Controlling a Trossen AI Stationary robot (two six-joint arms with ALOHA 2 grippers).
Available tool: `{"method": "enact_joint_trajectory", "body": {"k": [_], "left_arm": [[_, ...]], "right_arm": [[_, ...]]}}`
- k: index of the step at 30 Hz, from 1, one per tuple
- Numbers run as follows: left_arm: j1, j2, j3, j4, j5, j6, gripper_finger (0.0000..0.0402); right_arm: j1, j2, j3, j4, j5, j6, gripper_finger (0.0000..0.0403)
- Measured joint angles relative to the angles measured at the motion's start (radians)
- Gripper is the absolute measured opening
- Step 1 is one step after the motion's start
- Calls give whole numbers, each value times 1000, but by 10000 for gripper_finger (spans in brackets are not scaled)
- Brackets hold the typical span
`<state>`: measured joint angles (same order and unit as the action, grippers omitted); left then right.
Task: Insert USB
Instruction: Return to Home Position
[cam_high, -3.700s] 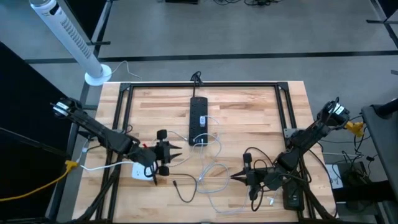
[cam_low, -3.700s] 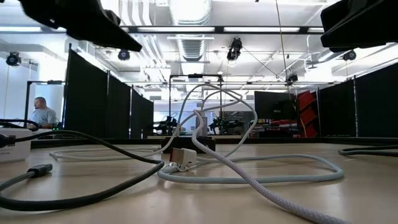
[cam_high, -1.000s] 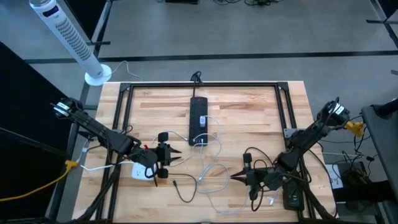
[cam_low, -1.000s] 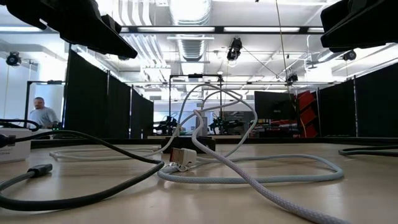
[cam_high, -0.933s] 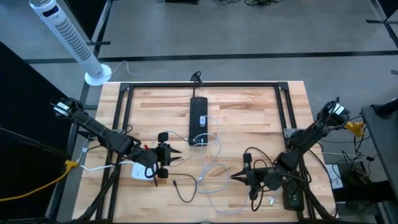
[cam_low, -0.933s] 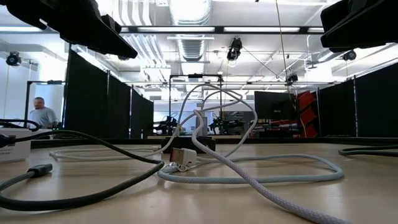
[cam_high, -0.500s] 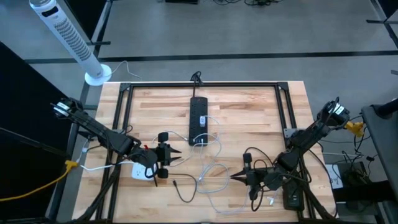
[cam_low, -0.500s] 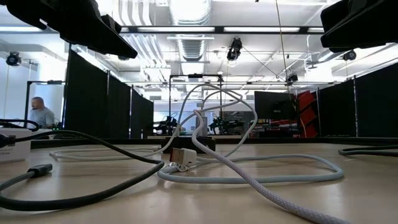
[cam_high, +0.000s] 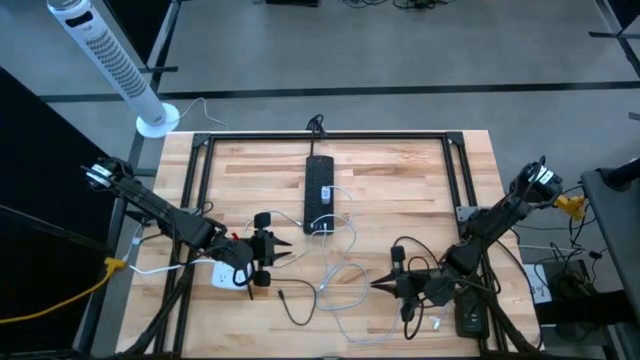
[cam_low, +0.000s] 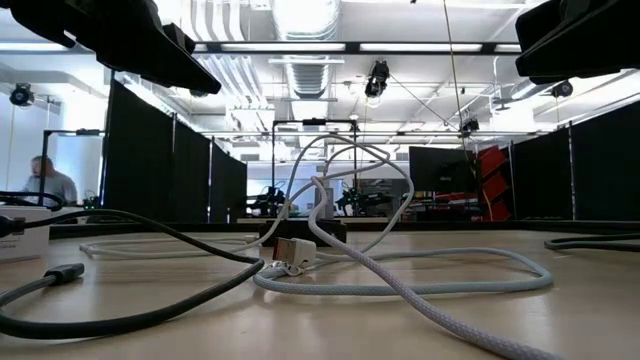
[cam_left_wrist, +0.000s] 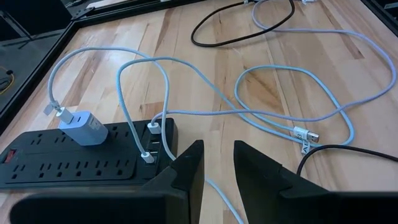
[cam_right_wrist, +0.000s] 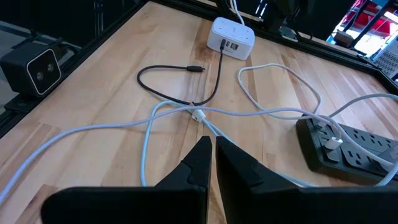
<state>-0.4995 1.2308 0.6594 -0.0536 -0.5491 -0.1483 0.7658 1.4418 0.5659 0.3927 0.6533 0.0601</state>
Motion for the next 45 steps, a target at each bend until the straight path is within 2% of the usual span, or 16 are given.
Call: {"method": "enact_joint_trajectory", "body": {"k": [7,13,16,22,29,36,45], "left_arm": [[0,0,0,0,0,0,75],[0,0,0,-1,0,0,75],[0,0,0,-1,0,0,75],[0,-1,0,0,0,0,75],[0,-3,0,17,0,0,75],[0,-17,0,133,0,8,75],[-36,-189,-3,214,-2,-83,67]], "right_arm": [[1,-2,0,10,1,-14,7],[13,-57,7,9,4,-44,7],[41,-115,20,8,25,-108,7],[131,-293,30,3,156,-238,7],[223,-473,30,-98,166,-256,7],[290,-523,29,-107,167,-304,7],[380,-523,26,-130,386,-309,7]]}}
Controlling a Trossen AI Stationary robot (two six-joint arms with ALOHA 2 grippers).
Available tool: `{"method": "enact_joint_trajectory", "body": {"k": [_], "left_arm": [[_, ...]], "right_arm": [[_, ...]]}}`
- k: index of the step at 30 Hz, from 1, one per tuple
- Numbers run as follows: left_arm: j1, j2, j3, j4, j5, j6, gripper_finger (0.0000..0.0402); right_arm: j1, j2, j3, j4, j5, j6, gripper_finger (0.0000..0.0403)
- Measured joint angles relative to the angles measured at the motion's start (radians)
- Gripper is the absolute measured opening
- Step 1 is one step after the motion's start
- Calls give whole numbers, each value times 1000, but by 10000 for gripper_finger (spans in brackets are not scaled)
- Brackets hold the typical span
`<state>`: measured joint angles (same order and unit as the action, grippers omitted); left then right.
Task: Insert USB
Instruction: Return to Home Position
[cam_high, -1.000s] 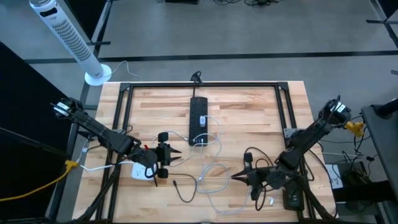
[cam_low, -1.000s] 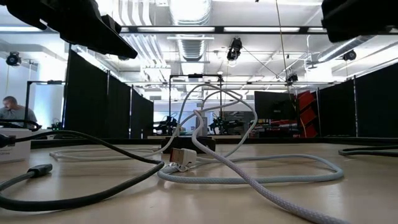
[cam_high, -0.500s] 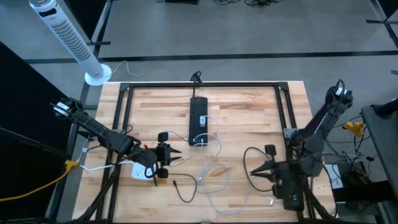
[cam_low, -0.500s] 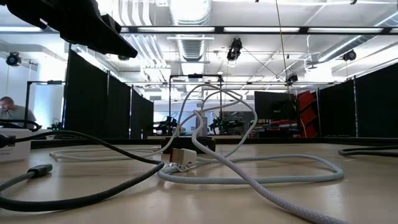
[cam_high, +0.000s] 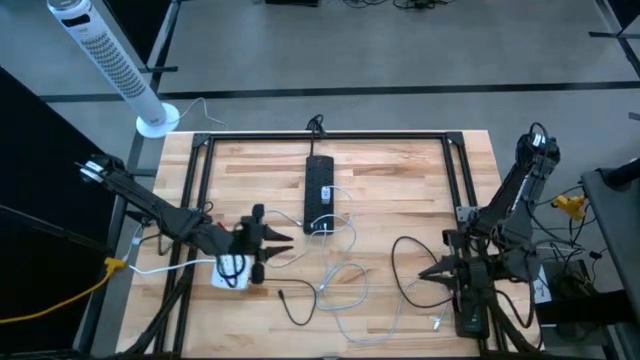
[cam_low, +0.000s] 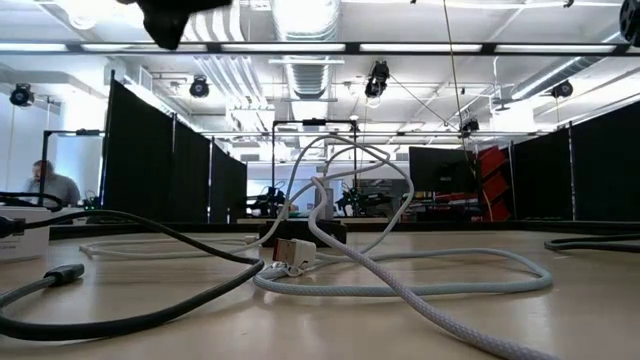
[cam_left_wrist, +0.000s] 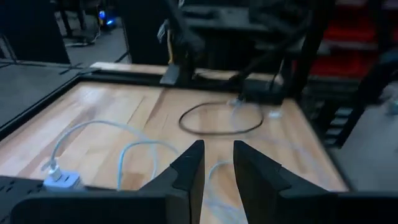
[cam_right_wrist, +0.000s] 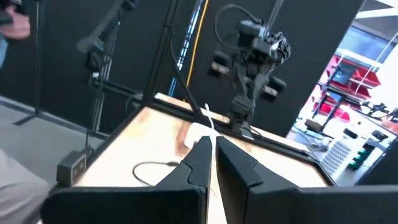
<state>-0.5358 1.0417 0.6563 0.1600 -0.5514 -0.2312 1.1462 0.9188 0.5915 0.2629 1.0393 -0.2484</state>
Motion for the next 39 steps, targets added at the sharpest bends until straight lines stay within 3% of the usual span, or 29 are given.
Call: {"method": "enact_joint_trajectory", "body": {"k": [3,9,14,18,23,39], "left_arm": [[-60,-47,-24,-2,-27,13,61],[-166,-120,-87,-3,-267,17,43],[-191,-164,-122,-4,-276,13,31],[-191,-188,-140,-3,-283,14,27],[-192,-234,-192,-4,-384,13,27],[-191,-431,-381,8,-368,-48,27]], "right_arm": [[23,0,-2,-52,60,51,7],[39,-2,-9,-171,134,189,7],[40,-31,-10,-313,208,324,7],[50,-105,-10,-584,251,593,7],[63,-173,-49,-864,247,953,7],[65,-261,-257,-844,194,1128,7]]}}
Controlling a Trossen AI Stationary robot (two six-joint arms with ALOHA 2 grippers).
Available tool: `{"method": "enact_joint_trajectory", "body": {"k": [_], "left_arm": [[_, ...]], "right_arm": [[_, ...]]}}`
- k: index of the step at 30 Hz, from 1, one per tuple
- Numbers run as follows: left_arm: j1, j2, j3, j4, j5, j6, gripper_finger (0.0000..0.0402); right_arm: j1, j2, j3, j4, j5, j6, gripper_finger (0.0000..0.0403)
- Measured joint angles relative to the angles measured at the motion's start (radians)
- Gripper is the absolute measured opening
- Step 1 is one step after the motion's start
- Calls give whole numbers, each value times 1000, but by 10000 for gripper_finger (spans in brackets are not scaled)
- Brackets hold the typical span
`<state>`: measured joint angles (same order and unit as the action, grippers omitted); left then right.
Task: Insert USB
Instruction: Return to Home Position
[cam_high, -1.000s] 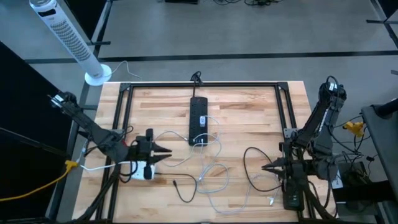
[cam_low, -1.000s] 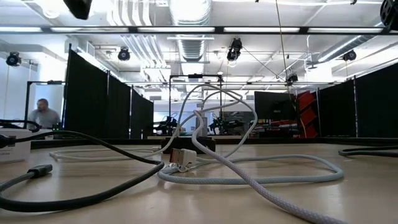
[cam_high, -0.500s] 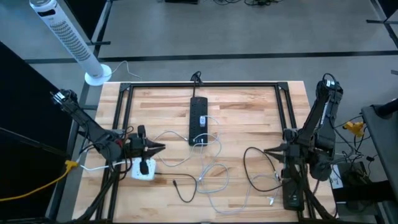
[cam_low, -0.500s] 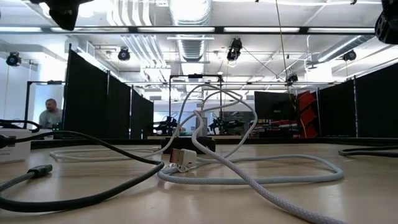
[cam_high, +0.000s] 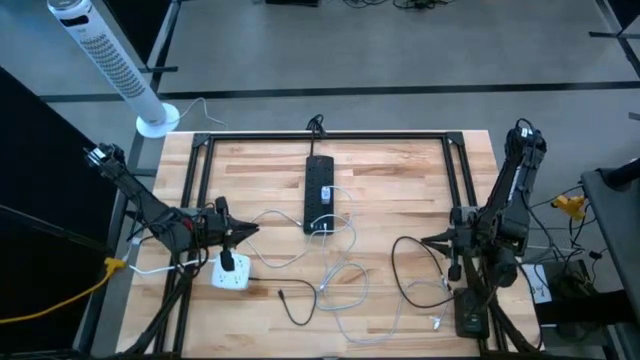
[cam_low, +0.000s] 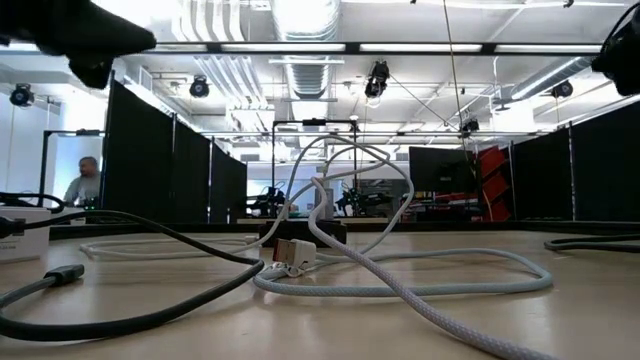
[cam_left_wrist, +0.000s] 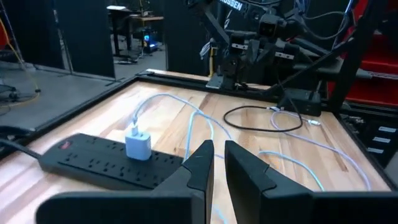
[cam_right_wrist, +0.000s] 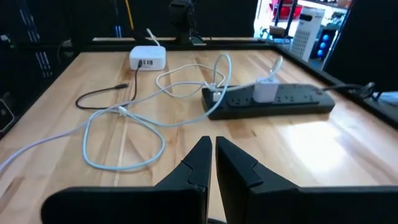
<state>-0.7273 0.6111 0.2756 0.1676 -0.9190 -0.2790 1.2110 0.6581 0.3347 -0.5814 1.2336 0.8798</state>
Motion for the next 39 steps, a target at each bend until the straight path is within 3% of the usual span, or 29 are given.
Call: {"method": "enact_joint_trajectory", "body": {"k": [4,9,12,17,30,33,39], "left_arm": [[2,-11,-23,101,55,45,26],[9,19,-24,179,76,94,25],[26,49,-24,210,75,103,25],[56,72,-25,243,114,105,25],[62,73,-25,235,119,105,25],[61,48,-25,227,119,109,25],[60,-39,-76,155,117,75,25]], "right_arm": [[-1,-32,-81,163,6,-45,6],[-17,-50,-165,474,-17,-248,6],[-85,-54,-211,779,-158,-484,4],[-268,-32,-248,1093,-522,-732,1],[-794,57,-255,1138,-1142,-806,0],[-842,49,-263,1137,-1202,-828,0],[-848,-2,-324,1131,-1209,-829,0]]}}
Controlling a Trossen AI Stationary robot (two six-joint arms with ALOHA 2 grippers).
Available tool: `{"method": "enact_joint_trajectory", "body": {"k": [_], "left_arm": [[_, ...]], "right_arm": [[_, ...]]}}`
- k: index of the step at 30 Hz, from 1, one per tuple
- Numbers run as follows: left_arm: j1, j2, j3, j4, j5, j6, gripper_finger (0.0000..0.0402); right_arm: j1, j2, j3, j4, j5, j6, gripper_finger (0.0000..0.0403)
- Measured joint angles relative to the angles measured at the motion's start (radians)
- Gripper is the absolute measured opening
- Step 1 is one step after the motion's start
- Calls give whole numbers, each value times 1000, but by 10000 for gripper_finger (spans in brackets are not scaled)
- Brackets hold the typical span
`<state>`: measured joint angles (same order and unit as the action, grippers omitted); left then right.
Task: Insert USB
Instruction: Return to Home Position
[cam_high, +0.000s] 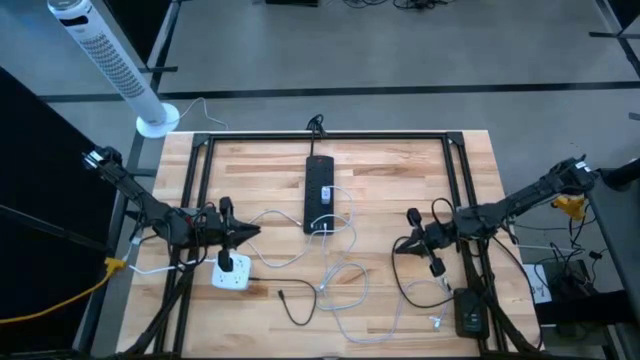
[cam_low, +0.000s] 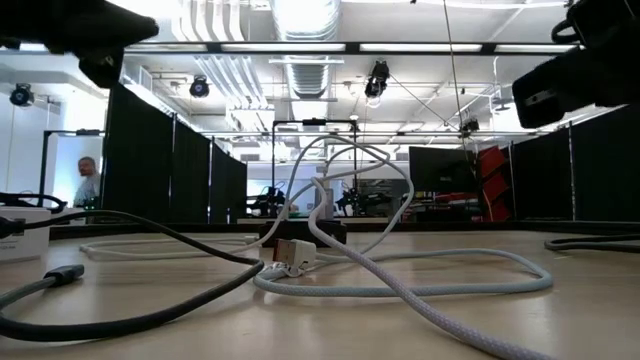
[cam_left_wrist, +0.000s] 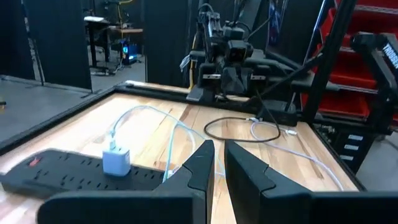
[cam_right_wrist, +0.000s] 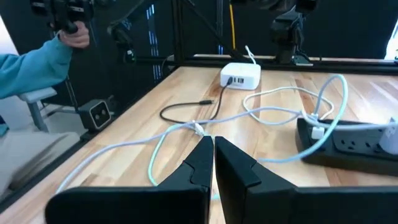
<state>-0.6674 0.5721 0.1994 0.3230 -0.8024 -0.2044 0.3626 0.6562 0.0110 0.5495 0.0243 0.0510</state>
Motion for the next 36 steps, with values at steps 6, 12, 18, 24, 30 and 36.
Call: {"method": "enact_joint_trajectory", "body": {"k": [6,12,18,24,30,36], "left_arm": [[0,-120,-111,18,-1,-18,25],[0,-233,-191,-29,1,-25,25],[0,-241,-191,-96,1,-53,25],[1,-219,-191,-15,0,1,25],[2,-211,-191,183,1,165,25],[-1,-327,-139,58,-79,221,25]], "right_arm": [[0,-41,-2,-42,1,0,0],[-1,-25,-2,-49,2,-11,0],[-1,7,-2,-49,4,-11,0],[-2,25,-2,-44,87,-26,0],[-2,24,-1,25,82,-15,0],[-10,1,-1,24,80,19,0]]}}
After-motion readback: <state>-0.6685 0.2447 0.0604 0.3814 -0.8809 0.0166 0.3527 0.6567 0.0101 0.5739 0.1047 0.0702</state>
